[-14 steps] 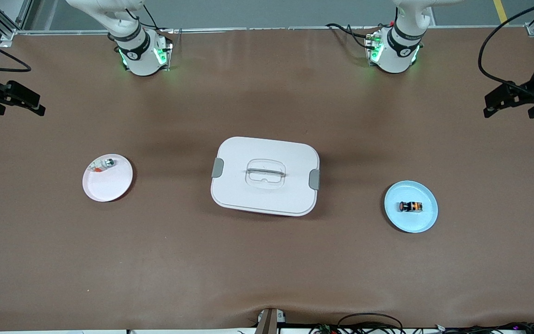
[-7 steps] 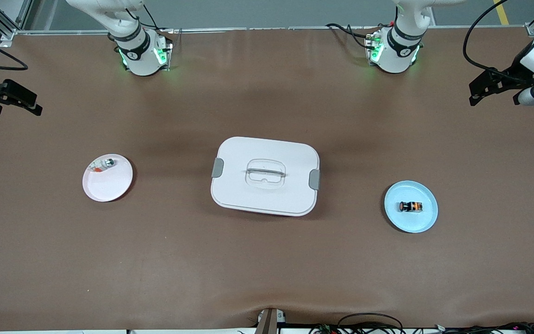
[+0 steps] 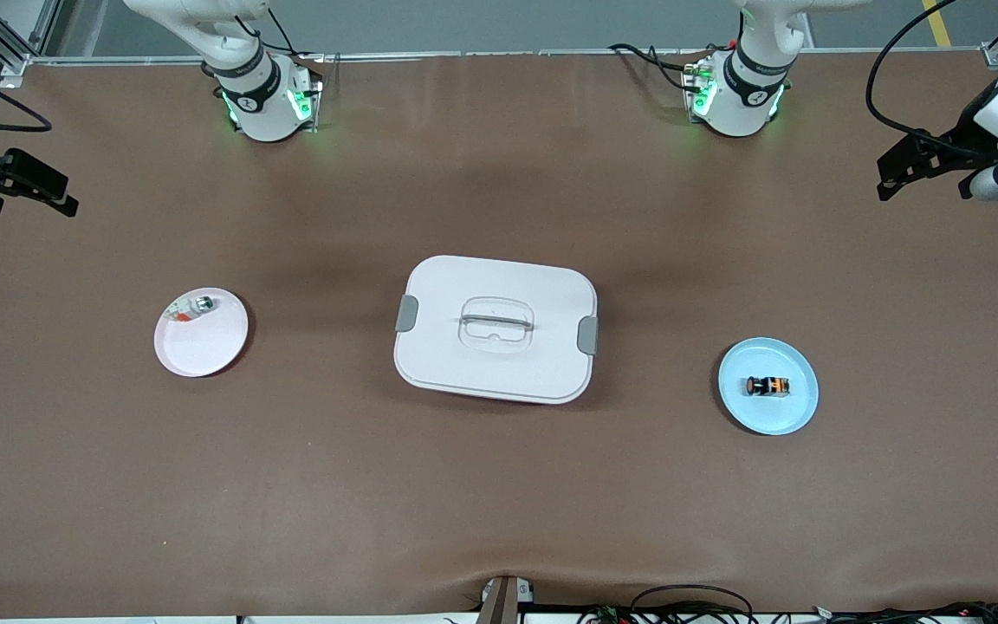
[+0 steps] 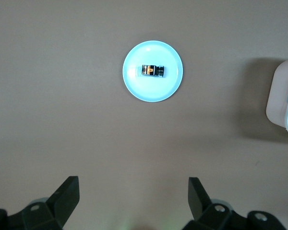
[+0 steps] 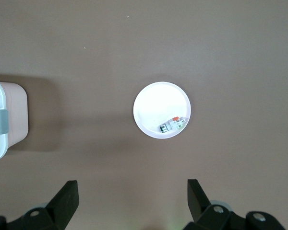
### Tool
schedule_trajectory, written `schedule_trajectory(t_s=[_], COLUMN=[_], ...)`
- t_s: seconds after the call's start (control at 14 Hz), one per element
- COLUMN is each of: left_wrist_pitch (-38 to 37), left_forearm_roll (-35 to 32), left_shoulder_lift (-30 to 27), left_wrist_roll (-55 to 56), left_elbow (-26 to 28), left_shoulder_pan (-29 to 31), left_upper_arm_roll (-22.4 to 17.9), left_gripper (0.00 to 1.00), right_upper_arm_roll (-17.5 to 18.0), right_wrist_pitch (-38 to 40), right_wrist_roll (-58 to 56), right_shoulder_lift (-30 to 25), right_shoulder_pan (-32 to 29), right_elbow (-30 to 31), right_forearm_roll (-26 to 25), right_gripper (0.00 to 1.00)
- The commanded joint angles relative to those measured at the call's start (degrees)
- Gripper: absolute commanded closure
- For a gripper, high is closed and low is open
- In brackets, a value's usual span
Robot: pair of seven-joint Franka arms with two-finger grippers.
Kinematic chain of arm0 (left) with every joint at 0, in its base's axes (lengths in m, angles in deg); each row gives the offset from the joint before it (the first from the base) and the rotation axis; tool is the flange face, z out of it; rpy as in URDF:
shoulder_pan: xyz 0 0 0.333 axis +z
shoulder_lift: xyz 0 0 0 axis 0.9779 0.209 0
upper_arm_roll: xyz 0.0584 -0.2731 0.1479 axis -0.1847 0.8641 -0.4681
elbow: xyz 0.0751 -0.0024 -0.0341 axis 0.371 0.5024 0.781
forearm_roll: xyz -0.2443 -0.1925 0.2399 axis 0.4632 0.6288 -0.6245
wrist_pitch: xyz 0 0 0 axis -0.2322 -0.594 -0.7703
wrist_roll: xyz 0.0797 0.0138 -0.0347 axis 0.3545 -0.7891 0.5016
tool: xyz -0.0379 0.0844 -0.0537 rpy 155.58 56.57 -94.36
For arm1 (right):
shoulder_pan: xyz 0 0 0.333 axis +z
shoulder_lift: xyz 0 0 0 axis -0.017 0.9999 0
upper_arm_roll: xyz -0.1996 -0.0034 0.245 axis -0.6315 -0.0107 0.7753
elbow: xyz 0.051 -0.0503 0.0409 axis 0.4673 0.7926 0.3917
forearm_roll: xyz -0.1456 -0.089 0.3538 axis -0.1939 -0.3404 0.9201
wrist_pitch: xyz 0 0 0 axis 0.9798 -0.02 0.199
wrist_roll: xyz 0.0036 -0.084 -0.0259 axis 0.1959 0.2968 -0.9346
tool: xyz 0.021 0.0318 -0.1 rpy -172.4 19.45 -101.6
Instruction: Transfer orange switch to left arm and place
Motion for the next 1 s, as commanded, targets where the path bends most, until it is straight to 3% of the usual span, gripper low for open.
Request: schedule_trajectory(t_s=[0.0,0.21,0.93], left_wrist_pitch=[0.26,-0.8,-1.41], left_forearm_roll=[1.14,1.14,1.14], left_shoulder_lift=[1.1,3.48,5.06], left_wrist_roll=[0.12,0.21,0.3], left_elbow=[-1.13,-3.77,-5.45], left_shoulder_pan=[-0.09,-0.01,-0.09], left_upper_arm_roll=[-0.48,-0.48,-0.57], left_gripper=[0.0,0.0,0.0], right_upper_arm_roll=[0.04,0.04,0.04], right_wrist_pitch=[-2.22,-2.22,-2.05], right_wrist_roll=[0.32,0.4,1.37], right_shoulder_lift=[-3.45,-3.36,-3.36], right_shoulder_pan=[-0.4,-0.31,-0.4], right_elbow=[4.1,4.1,3.92], right_forearm_roll=[0.76,0.76,0.85], right_gripper=[0.0,0.0,0.0])
